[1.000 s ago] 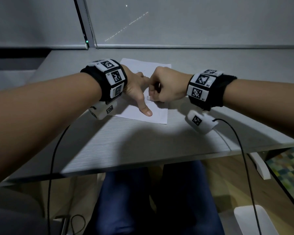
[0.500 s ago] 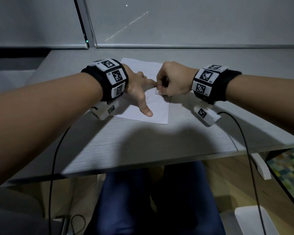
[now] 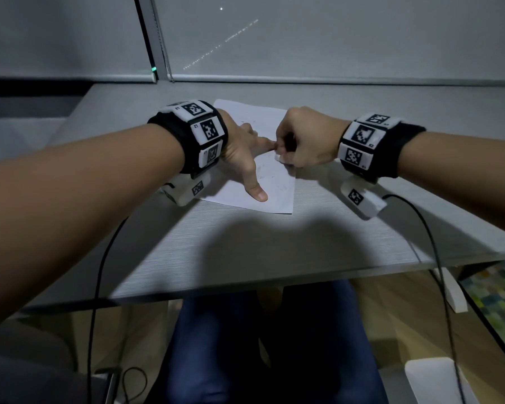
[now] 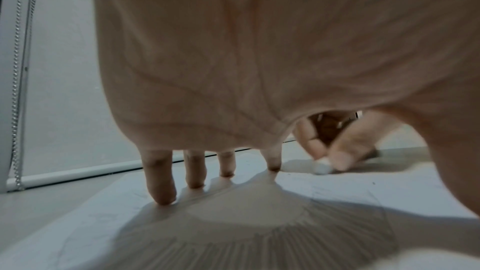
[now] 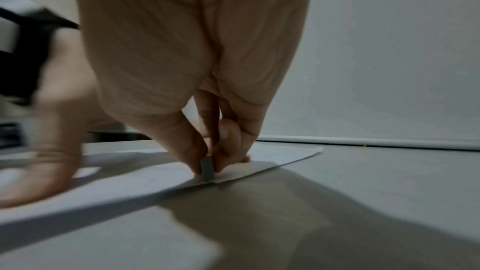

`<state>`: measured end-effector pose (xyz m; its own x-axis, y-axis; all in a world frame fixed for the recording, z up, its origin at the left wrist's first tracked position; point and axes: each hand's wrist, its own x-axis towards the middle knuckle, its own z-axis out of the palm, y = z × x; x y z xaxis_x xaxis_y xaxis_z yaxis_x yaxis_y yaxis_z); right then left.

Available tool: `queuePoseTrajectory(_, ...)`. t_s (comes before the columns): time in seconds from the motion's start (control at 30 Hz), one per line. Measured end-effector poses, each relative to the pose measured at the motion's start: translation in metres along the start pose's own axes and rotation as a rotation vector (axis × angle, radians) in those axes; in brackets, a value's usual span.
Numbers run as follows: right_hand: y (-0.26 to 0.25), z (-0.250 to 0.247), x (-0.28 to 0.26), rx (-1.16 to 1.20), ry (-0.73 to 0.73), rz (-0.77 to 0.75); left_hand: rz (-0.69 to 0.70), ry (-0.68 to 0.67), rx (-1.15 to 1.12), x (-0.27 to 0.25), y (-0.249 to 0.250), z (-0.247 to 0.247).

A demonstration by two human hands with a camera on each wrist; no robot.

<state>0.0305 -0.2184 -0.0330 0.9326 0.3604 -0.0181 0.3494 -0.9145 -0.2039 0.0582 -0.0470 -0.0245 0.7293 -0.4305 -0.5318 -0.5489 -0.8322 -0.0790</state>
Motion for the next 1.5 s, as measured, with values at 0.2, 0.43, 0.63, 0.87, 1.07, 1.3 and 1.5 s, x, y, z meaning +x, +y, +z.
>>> queuePoseTrajectory(0.2, -0.006, 0.003, -0.012, 0.039, -0.060, -0.050, 0.000, 0.001, -0.002, 0.006, -0.003, 0.002)
queuePoseTrajectory(0.43, -0.020, 0.010, -0.013, 0.062, -0.012, -0.050, -0.023, 0.017, -0.041, 0.003, -0.003, 0.002)
queuePoseTrajectory(0.63, -0.017, 0.007, -0.003, 0.028, 0.008, -0.025, -0.040, 0.023, -0.039, 0.006, -0.004, 0.003)
queuePoseTrajectory(0.87, -0.024, 0.012, -0.001, 0.036, 0.031, -0.009, -0.035, 0.037, -0.048, 0.003, -0.005, 0.004)
queuePoseTrajectory(1.07, -0.022, 0.011, 0.004, 0.026, 0.031, -0.009, -0.020, 0.045, -0.034, 0.005, -0.007, 0.006)
queuePoseTrajectory(1.3, -0.024, 0.013, 0.005, 0.055, 0.040, 0.003, -0.026, 0.035, -0.057, 0.002, -0.009, 0.006)
queuePoseTrajectory(1.5, -0.016, 0.014, 0.008, 0.043, 0.058, -0.001, -0.013, 0.044, -0.048, 0.004, -0.009, 0.008)
